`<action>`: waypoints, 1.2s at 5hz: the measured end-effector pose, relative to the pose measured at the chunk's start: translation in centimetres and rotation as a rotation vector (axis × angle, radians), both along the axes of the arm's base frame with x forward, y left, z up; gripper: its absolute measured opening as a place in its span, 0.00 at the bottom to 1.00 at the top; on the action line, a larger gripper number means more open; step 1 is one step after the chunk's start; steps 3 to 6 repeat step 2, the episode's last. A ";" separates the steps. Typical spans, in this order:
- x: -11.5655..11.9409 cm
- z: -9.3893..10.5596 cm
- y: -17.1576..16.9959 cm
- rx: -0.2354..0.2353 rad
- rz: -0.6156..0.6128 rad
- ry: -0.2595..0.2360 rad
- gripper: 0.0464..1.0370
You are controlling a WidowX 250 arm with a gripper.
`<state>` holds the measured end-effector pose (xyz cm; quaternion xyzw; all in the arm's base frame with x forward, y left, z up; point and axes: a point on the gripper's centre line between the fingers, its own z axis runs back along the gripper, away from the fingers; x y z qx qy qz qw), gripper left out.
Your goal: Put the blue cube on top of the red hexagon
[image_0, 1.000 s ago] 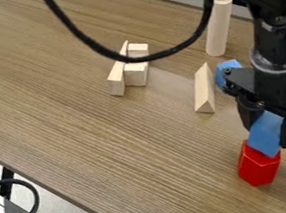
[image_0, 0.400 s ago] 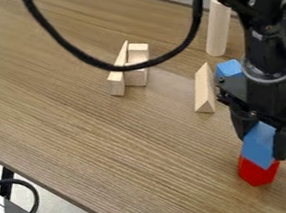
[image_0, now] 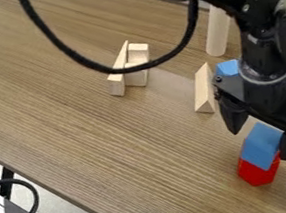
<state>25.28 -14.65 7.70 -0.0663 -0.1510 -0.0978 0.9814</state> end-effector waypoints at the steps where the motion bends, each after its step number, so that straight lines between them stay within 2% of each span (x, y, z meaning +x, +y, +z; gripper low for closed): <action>1: 0.0 0.0 0.0 0.000 0.003 -0.002 0.96; 2: 0.0 2.8 -0.4 -0.080 0.007 -0.064 0.96; 6: 0.0 2.8 -0.4 -0.080 0.007 -0.064 0.96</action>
